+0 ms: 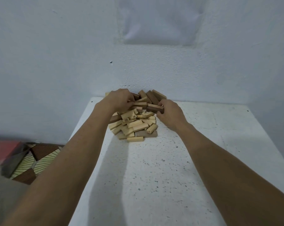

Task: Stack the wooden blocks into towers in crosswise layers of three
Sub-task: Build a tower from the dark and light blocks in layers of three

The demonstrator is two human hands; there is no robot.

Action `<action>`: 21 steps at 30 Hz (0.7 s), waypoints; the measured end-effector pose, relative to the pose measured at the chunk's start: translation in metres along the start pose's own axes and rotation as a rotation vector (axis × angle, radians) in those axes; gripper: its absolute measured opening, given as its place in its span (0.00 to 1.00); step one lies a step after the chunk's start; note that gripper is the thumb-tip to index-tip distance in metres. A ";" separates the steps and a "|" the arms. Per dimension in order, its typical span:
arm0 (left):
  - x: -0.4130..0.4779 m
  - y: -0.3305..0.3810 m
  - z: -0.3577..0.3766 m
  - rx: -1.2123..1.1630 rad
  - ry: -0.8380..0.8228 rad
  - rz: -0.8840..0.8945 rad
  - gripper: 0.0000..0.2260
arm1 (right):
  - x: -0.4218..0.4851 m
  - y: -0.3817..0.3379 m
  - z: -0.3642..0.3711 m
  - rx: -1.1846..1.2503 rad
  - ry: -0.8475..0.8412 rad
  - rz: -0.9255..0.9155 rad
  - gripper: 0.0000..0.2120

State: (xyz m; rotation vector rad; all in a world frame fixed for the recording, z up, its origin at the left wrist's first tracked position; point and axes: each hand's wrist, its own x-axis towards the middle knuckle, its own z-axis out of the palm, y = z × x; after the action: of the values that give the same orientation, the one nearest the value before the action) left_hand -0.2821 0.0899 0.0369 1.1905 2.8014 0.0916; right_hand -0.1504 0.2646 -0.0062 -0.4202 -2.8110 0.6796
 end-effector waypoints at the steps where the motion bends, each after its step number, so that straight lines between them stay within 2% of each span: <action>1: -0.001 0.001 0.001 0.021 0.013 0.001 0.11 | -0.001 0.000 -0.001 0.000 0.000 0.002 0.12; 7: -0.013 0.009 0.012 0.077 0.165 -0.018 0.14 | -0.010 -0.004 -0.008 0.046 0.036 0.049 0.13; 13: -0.049 0.019 0.010 -0.182 0.299 0.065 0.12 | -0.032 -0.016 -0.018 0.245 0.148 0.138 0.12; 18: -0.097 0.034 0.012 -0.301 0.411 0.050 0.11 | -0.071 -0.035 -0.027 0.491 0.278 0.222 0.12; 21: -0.130 0.044 0.019 -0.417 0.446 0.064 0.10 | -0.106 -0.043 -0.035 0.559 0.271 0.229 0.11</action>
State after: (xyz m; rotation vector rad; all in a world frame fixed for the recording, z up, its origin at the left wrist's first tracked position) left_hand -0.1589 0.0272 0.0301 1.2709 2.8685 1.0061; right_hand -0.0511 0.2080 0.0294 -0.6651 -2.2127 1.2954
